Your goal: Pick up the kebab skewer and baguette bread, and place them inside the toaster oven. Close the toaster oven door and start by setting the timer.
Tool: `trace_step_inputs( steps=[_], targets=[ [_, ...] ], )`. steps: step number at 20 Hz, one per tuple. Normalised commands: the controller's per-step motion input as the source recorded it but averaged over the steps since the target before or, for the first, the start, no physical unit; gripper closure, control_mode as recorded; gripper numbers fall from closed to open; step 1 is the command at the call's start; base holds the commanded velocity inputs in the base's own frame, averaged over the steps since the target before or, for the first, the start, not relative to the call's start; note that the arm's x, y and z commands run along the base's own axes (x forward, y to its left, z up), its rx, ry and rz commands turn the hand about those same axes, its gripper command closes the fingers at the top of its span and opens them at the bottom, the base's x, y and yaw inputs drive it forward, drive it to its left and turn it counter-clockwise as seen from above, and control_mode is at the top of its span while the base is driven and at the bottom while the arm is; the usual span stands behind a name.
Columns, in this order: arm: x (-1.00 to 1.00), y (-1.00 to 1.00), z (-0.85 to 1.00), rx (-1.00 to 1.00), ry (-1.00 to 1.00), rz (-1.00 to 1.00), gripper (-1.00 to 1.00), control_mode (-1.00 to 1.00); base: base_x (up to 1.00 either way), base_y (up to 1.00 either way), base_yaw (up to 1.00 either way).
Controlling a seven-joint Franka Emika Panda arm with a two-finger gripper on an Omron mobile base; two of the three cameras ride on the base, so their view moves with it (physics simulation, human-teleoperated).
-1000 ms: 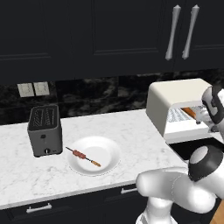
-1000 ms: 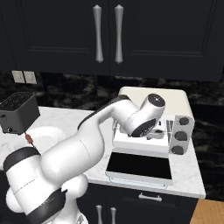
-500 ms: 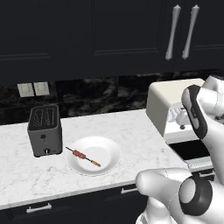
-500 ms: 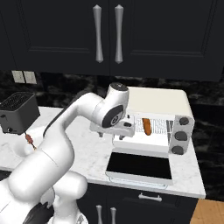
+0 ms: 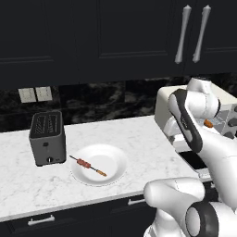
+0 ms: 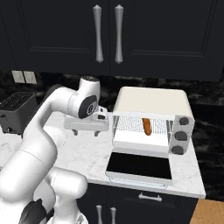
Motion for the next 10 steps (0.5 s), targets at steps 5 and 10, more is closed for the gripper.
trace_step_inputs(
  steps=[5, 10],
  targets=[
    [0.0, 0.77, -0.17, 0.0, 0.0, 0.22, -1.0, -1.0, 0.0, 0.0, 0.0],
    [0.0, 0.88, -0.04, 0.0, 0.0, 0.12, -1.0, -1.0, 0.0, 0.0, 0.0]
  ],
)
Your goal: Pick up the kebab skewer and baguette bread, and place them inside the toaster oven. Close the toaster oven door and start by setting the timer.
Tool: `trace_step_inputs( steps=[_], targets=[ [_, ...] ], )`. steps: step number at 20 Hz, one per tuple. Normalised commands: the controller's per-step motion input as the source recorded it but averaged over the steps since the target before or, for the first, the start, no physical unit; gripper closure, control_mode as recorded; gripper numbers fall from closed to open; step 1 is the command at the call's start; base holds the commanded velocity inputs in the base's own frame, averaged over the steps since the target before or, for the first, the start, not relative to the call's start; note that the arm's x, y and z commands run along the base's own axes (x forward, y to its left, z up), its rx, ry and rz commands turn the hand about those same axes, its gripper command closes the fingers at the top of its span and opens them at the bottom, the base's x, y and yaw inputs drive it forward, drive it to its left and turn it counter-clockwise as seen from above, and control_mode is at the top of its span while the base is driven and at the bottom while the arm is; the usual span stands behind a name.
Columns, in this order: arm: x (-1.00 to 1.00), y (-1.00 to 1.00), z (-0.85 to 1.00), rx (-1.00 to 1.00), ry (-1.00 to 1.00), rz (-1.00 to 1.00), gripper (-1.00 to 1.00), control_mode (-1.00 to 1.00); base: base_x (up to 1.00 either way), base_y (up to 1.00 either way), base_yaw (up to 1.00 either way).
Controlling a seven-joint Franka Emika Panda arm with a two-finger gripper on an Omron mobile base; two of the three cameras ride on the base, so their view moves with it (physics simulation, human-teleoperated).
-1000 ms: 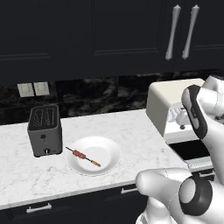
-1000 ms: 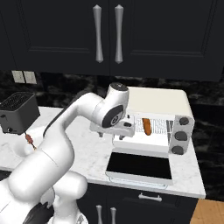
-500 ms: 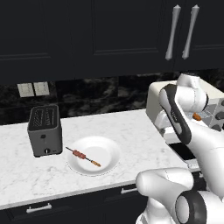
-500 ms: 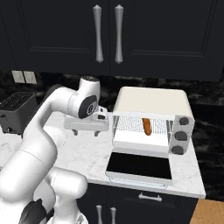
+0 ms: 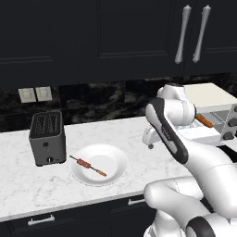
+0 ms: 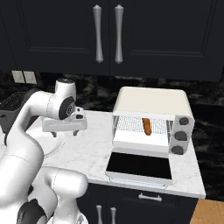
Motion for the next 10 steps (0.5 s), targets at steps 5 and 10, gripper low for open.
trace_step_inputs(
  steps=[5, 10],
  targets=[
    [-0.11, 0.79, -0.21, 0.0, -0.01, 0.01, -1.0, -1.0, 0.0, 0.0, 0.0],
    [-0.01, 0.78, -0.02, 0.01, 0.0, 0.0, -1.0, -1.0, 0.0, 0.0, 0.0]
  ],
)
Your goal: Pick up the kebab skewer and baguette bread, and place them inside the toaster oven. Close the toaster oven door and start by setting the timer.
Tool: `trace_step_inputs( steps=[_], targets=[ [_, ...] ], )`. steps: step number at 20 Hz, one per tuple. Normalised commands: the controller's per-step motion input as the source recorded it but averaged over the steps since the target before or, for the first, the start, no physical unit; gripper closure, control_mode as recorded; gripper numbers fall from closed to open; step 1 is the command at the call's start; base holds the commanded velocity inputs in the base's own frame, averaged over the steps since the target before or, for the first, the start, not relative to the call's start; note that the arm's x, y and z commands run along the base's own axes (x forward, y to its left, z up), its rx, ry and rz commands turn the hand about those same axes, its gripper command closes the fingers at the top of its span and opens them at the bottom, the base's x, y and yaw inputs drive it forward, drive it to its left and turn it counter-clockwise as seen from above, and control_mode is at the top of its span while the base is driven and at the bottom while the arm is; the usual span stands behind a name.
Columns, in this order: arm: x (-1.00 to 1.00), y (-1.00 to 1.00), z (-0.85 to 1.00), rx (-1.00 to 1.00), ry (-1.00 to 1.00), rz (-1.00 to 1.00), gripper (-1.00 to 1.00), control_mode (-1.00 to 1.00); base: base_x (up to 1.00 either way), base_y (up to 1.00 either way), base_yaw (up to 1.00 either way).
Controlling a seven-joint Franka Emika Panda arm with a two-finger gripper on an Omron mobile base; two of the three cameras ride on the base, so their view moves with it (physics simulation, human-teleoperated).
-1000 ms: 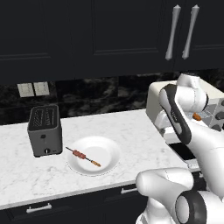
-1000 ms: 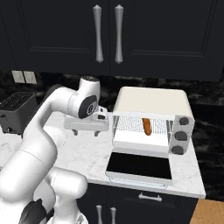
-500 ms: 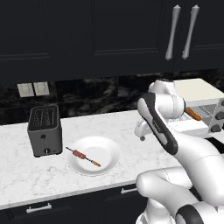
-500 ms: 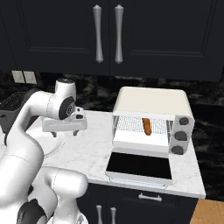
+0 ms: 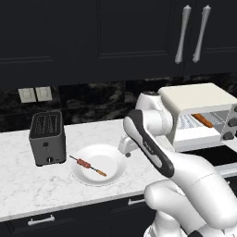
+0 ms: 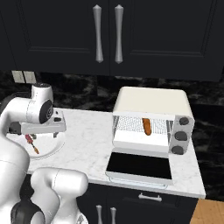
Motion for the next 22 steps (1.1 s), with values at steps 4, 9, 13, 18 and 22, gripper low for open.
trace_step_inputs(
  steps=[4, 9, 13, 18, 22],
  targets=[
    [0.0, 0.65, -0.06, 0.02, 0.0, 0.01, -1.0, -1.0, 0.0, 0.0, 0.0],
    [0.07, 0.76, -0.27, 0.0, 0.0, 0.0, -1.0, -1.0, 0.0, 0.0, 0.0],
    [0.47, 0.35, -0.43, 0.0, -0.02, 0.01, -1.0, -1.0, 0.0, 0.0, 0.0],
    [0.5, 0.0, -0.44, 0.0, 0.0, 0.02, -1.0, -1.0, 0.0, 0.0, 0.0],
    [0.21, 0.0, -0.6, 0.0, -0.01, 0.03, -1.0, -1.0, 0.0, 0.0, 0.0]
  ],
)
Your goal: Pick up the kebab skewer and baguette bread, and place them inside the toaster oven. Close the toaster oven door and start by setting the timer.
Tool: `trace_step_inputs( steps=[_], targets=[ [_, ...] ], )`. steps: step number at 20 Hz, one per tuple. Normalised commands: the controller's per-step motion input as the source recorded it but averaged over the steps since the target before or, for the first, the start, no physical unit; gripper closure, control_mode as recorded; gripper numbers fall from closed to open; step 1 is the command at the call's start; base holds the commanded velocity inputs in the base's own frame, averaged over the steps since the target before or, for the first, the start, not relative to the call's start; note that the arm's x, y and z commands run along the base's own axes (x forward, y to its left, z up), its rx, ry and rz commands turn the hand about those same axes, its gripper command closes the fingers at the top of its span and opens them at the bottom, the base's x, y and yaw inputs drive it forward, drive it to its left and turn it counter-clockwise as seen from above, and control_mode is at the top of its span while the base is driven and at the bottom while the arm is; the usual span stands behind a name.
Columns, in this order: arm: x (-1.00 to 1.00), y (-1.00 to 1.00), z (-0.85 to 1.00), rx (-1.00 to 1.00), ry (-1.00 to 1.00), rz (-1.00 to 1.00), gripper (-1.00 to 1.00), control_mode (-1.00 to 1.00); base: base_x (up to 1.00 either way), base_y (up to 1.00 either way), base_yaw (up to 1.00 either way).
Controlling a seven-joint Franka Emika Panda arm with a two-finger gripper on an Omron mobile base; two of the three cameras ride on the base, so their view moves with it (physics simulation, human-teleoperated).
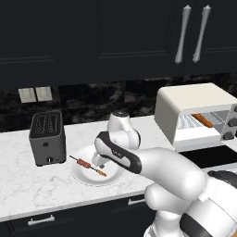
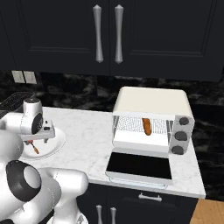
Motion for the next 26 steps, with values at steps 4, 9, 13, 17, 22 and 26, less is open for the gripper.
trace_step_inputs(
  steps=[4, 9, 13, 17, 22, 26],
  targets=[
    [0.0, 0.0, -0.54, 0.01, -0.12, 0.01, -1.0, -1.0, 0.0, 0.0, 0.0],
    [0.0, 0.01, -0.43, 0.05, -0.16, 0.0, -1.0, -1.0, 0.0, 0.0, 0.0],
    [0.0, 0.19, -0.16, 0.06, -0.07, 0.0, -1.0, -1.0, 0.0, 0.0, 0.0],
    [0.0, 0.25, -0.01, 0.0, 0.0, 0.0, -1.0, -1.0, 0.0, 0.0, 0.0],
    [0.16, 0.24, -0.09, 0.0, 0.0, 0.0, -1.0, -1.0, 0.0, 0.0, 0.0],
    [0.21, 0.1, -0.04, 0.0, 0.0, 0.0, -1.0, -1.0, 0.0, 0.0, 0.0]
  ],
)
